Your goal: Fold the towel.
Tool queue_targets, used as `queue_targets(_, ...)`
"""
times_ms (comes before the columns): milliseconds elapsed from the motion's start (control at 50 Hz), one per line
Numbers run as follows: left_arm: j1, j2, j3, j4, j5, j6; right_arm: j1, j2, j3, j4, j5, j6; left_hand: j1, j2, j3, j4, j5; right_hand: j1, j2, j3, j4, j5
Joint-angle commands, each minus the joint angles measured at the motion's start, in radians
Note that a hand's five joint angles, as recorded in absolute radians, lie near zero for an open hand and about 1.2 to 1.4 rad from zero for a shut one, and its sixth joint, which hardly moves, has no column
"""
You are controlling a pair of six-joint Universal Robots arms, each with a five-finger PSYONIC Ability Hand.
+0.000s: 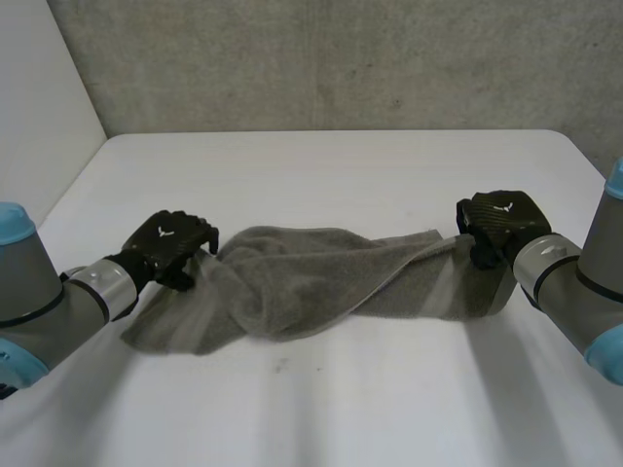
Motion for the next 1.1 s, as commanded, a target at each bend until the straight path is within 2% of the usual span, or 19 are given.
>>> queue_targets(20, -0.01, -0.01, 0.029, -0.005, -0.003, 0.004, 0.0, 0.013, -0.013, 0.001, 0.001, -0.003, 0.35, 0.354, 0.355, 0.355, 0.356, 0.423, 0.226, 0.21, 0.203, 0.225)
queue_targets(100, -0.01, -0.031, 0.047, -0.005, -0.014, 0.007, 0.001, 0.029, -0.036, 0.003, 0.001, -0.038, 0.447, 0.452, 0.453, 0.453, 0.453, 0.423, 0.226, 0.21, 0.203, 0.225)
queue_targets(140, -0.019, -0.042, 0.085, -0.011, -0.017, 0.007, 0.003, 0.035, -0.051, 0.006, 0.003, -0.062, 0.71, 0.714, 0.715, 0.715, 0.716, 0.423, 0.226, 0.21, 0.203, 0.225)
queue_targets(320, -0.03, -0.033, 0.203, -0.005, -0.035, 0.003, 0.018, 0.102, -0.219, 0.004, 0.019, -0.184, 0.714, 0.718, 0.719, 0.719, 0.72, 0.423, 0.226, 0.21, 0.203, 0.225)
queue_targets(440, -0.084, -0.031, 0.381, 0.035, -0.147, -0.004, 0.073, 0.153, -0.483, -0.059, 0.023, -0.207, 0.714, 0.718, 0.719, 0.719, 0.72, 0.423, 0.226, 0.21, 0.203, 0.225)
queue_targets(480, -0.091, -0.031, 0.432, 0.077, -0.191, -0.005, 0.079, 0.164, -0.555, -0.129, 0.038, -0.207, 0.714, 0.718, 0.719, 0.719, 0.72, 0.423, 0.226, 0.21, 0.203, 0.225)
queue_targets(520, -0.107, -0.019, 0.507, 0.228, -0.3, -0.01, 0.084, 0.158, -0.636, -0.373, 0.1, -0.207, 0.714, 0.718, 0.719, 0.719, 0.72, 0.423, 0.226, 0.21, 0.203, 0.225)
queue_targets(540, -0.107, -0.019, 0.507, 0.229, -0.3, -0.01, 0.084, 0.157, -0.636, -0.375, 0.101, -0.207, 0.714, 0.718, 0.719, 0.719, 0.72, 0.423, 0.226, 0.21, 0.203, 0.225)
queue_targets(580, -0.116, 0.022, 0.518, 0.454, -0.415, -0.042, 0.084, 0.109, -0.647, -0.643, 0.179, -0.211, 0.714, 0.718, 0.719, 0.719, 0.72, 0.423, 0.226, 0.21, 0.203, 0.225)
queue_targets(600, -0.116, 0.022, 0.518, 0.456, -0.415, -0.042, 0.084, 0.108, -0.647, -0.645, 0.179, -0.212, 0.714, 0.718, 0.719, 0.719, 0.72, 0.423, 0.226, 0.21, 0.203, 0.225)
queue_targets(620, -0.121, 0.06, 0.509, 0.553, -0.45, -0.066, 0.086, 0.081, -0.638, -0.724, 0.202, -0.213, 0.714, 0.718, 0.719, 0.719, 0.72, 0.423, 0.226, 0.21, 0.203, 0.225)
queue_targets(660, -0.124, 0.102, 0.491, 0.619, -0.46, -0.089, 0.084, 0.064, -0.633, -0.732, 0.21, -0.212, 0.714, 0.718, 0.719, 0.719, 0.72, 0.423, 0.226, 0.21, 0.203, 0.225)
queue_targets(760, -0.114, 0.191, 0.421, 0.581, -0.455, -0.135, 0.092, 0.047, -0.604, -0.58, 0.193, -0.205, 0.714, 0.718, 0.719, 0.719, 0.72, 0.423, 0.226, 0.21, 0.203, 0.225)
queue_targets(800, -0.11, 0.197, 0.398, 0.548, -0.449, -0.14, 0.095, 0.045, -0.575, -0.415, 0.138, -0.211, 0.714, 0.718, 0.719, 0.719, 0.72, 0.423, 0.226, 0.21, 0.203, 0.225)
queue_targets(860, -0.11, 0.196, 0.334, 0.462, -0.417, -0.142, 0.093, 0.05, -0.555, -0.324, 0.107, -0.212, 0.714, 0.718, 0.719, 0.719, 0.72, 0.423, 0.226, 0.21, 0.203, 0.225)
queue_targets(900, -0.108, 0.193, 0.278, 0.412, -0.387, -0.134, 0.093, 0.059, -0.492, -0.167, 0.064, -0.213, 0.714, 0.718, 0.719, 0.719, 0.72, 0.423, 0.226, 0.21, 0.203, 0.225)
queue_targets(940, -0.101, 0.176, 0.19, 0.35, -0.342, -0.131, 0.092, 0.067, -0.443, -0.108, 0.044, -0.212, 0.714, 0.718, 0.719, 0.719, 0.72, 0.423, 0.226, 0.21, 0.203, 0.225)
queue_targets(1060, -0.087, 0.101, 0.069, 0.296, -0.308, -0.112, 0.092, 0.137, -0.254, -0.03, 0.007, -0.242, 0.714, 0.718, 0.719, 0.719, 0.72, 0.423, 0.226, 0.21, 0.203, 0.225)
queue_targets(1100, -0.082, 0.05, 0.024, 0.252, -0.307, -0.056, 0.09, 0.167, -0.217, -0.023, 0.006, -0.262, 0.714, 0.718, 0.719, 0.719, 0.72, 0.423, 0.226, 0.21, 0.203, 0.225)
